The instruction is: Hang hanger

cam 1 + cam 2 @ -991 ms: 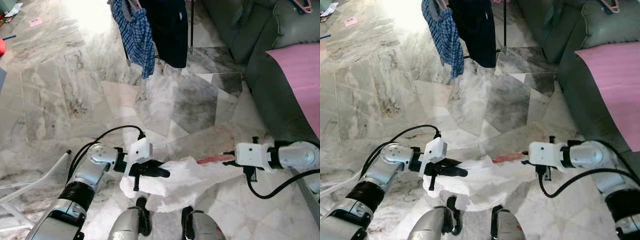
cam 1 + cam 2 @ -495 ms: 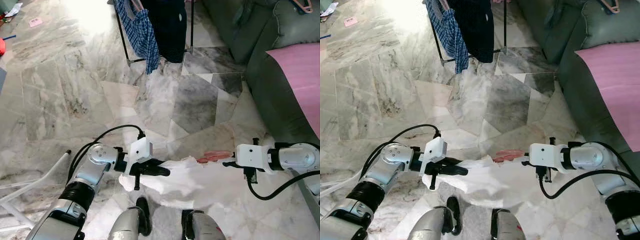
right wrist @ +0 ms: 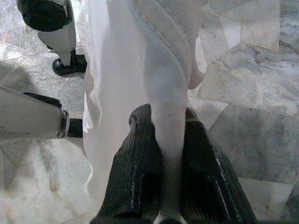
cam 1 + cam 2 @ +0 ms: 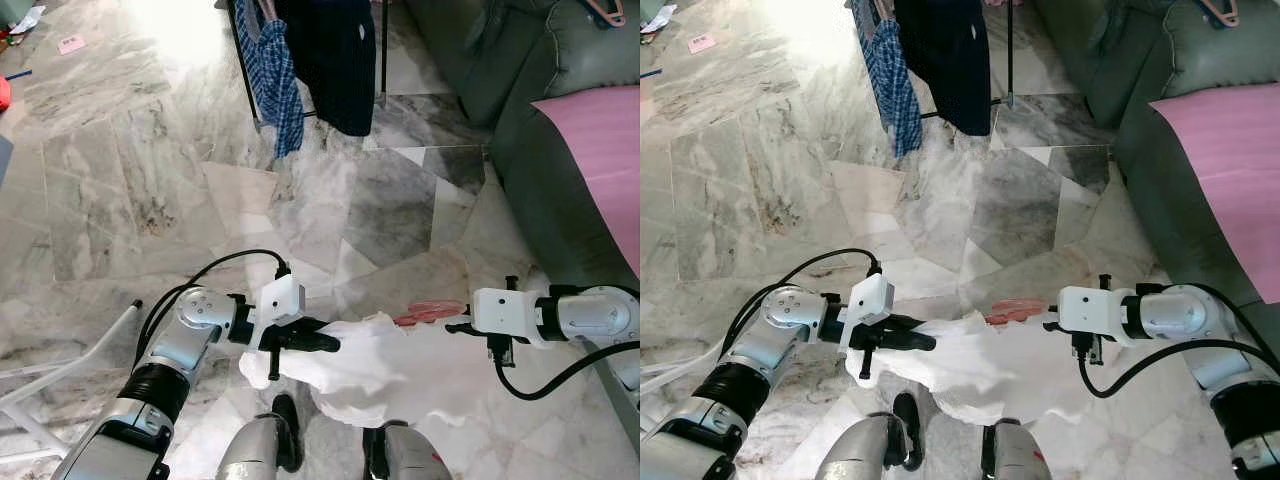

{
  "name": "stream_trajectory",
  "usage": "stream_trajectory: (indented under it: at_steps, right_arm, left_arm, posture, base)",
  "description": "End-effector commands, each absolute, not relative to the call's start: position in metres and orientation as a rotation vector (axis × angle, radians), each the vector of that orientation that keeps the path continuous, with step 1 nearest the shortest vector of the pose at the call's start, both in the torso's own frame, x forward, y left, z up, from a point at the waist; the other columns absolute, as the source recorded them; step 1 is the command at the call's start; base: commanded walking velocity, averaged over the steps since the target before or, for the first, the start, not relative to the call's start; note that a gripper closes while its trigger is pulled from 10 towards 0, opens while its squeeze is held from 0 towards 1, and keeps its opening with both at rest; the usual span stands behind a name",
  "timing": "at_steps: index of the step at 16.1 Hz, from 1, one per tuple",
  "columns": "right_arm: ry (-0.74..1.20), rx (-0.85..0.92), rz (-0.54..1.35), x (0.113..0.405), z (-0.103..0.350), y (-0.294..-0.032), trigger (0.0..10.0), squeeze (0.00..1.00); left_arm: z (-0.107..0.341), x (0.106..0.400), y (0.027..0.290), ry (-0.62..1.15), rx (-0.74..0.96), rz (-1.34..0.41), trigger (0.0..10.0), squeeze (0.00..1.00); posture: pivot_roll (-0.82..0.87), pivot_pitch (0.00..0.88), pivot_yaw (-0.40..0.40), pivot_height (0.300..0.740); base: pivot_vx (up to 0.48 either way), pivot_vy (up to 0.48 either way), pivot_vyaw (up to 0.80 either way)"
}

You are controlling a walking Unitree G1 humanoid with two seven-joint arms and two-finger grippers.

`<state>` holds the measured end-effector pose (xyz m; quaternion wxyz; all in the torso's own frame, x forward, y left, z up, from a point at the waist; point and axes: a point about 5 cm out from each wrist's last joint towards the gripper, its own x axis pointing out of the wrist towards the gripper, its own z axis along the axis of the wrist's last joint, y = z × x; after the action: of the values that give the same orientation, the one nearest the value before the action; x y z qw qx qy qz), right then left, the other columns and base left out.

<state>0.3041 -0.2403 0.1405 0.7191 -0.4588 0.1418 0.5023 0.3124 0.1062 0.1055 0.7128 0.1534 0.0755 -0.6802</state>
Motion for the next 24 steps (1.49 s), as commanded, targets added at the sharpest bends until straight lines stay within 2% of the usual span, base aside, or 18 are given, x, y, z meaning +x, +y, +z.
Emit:
stream_trajectory:
  at_steps: [1,16,17,18,19,20,21,22,24]
  right_arm:
    - [0.259,-0.973,1.110,0.304,0.144,-0.235,0.0,0.00]
    - [0.259,-0.973,1.110,0.304,0.144,-0.235,0.0,0.00]
    - [0.246,-0.952,1.097,0.302,0.140,-0.232,0.0,0.00]
    - [0.180,-0.902,1.060,0.307,0.130,-0.212,0.0,0.00]
    - [0.173,-0.900,1.055,0.308,0.130,-0.210,0.0,0.00]
    - [0.174,-0.901,1.053,0.309,0.129,-0.211,0.0,0.00]
    - [0.174,-0.903,1.051,0.309,0.130,-0.211,0.0,0.00]
    - [0.174,-0.905,1.047,0.310,0.131,-0.212,0.0,0.00]
    - [0.173,-0.910,1.037,0.310,0.130,-0.212,0.0,0.00]
  left_arm:
    - [0.105,0.311,0.101,0.153,0.349,-1.520,2.7,0.00]
    - [0.105,0.311,0.101,0.153,0.349,-1.520,2.7,0.00]
    - [0.112,0.324,0.103,0.069,0.390,-1.360,10.0,1.00]
    - [0.132,0.348,0.101,-0.110,0.465,-1.032,10.0,0.11]
    - [0.133,0.349,0.100,-0.112,0.461,-1.022,10.0,0.03]
    - [0.133,0.349,0.100,-0.108,0.452,-1.027,10.0,0.00]
    - [0.133,0.349,0.099,-0.102,0.430,-1.046,10.0,0.74]
    - [0.132,0.349,0.098,-0.101,0.428,-1.058,10.0,1.00]
    - [0.131,0.350,0.097,-0.117,0.459,-1.038,10.0,1.00]
  posture:
    - [-0.08,0.295,0.055,0.740]
    - [-0.08,0.295,0.055,0.740]
    - [-0.06,0.294,0.067,0.740]
    - [-0.06,0.289,0.077,0.740]
    - [-0.06,0.288,0.077,0.740]
    - [-0.06,0.287,0.078,0.740]
    - [-0.06,0.287,0.078,0.740]
    - [-0.06,0.286,0.079,0.740]
    - [-0.06,0.286,0.081,0.740]
  base:
    - [0.000,0.000,0.00]
    - [0.000,0.000,0.00]
    - [0.000,0.000,0.00]
    - [0.000,0.000,0.00]
    - [0.000,0.000,0.00]
    - [0.000,0.000,0.00]
    - [0.000,0.000,0.00]
    - [0.000,0.000,0.00]
    - [0.000,0.000,0.00]
